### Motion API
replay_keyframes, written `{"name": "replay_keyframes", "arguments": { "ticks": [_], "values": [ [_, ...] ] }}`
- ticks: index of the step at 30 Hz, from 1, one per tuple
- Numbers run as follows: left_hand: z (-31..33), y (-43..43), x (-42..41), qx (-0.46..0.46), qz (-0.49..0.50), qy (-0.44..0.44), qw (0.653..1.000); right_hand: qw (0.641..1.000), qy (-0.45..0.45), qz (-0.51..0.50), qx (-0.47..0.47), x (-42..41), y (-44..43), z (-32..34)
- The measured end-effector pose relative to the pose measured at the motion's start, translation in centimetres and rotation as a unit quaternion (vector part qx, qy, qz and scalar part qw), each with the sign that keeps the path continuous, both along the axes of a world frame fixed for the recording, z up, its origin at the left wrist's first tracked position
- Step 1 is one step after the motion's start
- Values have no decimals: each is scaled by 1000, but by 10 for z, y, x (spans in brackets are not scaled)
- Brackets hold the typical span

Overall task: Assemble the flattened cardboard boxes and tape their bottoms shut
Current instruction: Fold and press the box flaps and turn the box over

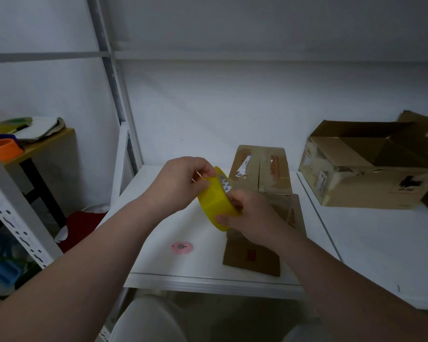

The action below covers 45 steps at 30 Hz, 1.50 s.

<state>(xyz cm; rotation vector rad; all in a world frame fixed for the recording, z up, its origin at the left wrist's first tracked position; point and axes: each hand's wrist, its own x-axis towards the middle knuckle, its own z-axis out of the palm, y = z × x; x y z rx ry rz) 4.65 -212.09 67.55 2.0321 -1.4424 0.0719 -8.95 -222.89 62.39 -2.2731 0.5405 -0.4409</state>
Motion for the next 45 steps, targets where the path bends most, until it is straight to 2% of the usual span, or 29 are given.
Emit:
{"name": "replay_keyframes", "arguments": {
  "ticks": [4,6,15,21,25,27,30,34,36,37,39,41,43,45],
  "values": [
    [-1,-1,-4,-11,-9,-133,991,999,12,-7,-30,-6,-3,3],
    [0,-3,-6,-3,-13,-159,987,999,14,-12,-43,-8,-3,4],
    [8,-8,-11,38,-28,-107,993,997,22,-9,-77,-18,-10,6],
    [3,-13,-15,-18,-14,-137,990,994,19,-8,-104,-20,-13,8],
    [2,-17,-16,-11,-2,-137,991,997,13,10,-73,-23,-12,12],
    [3,-19,-14,-10,16,-74,997,1000,-4,26,-6,-25,-11,15],
    [4,-18,-5,2,20,127,992,991,-31,18,127,-33,-13,24],
    [6,-18,-5,22,-17,393,919,968,-75,-10,240,-37,-14,27],
    [7,-19,-10,32,-28,464,885,955,-93,-36,279,-38,-16,26],
    [6,-20,-12,37,-34,470,881,948,-98,-43,299,-38,-17,25],
    [4,-18,-14,42,-59,441,895,932,-101,-55,344,-39,-22,21],
    [3,-15,-14,41,-107,362,925,912,-108,-71,388,-42,-27,19],
    [1,-12,-13,36,-159,209,964,889,-112,-78,437,-47,-35,16],
    [-2,-13,-11,18,-202,79,976,871,-99,-70,477,-51,-38,17]
  ]
}}
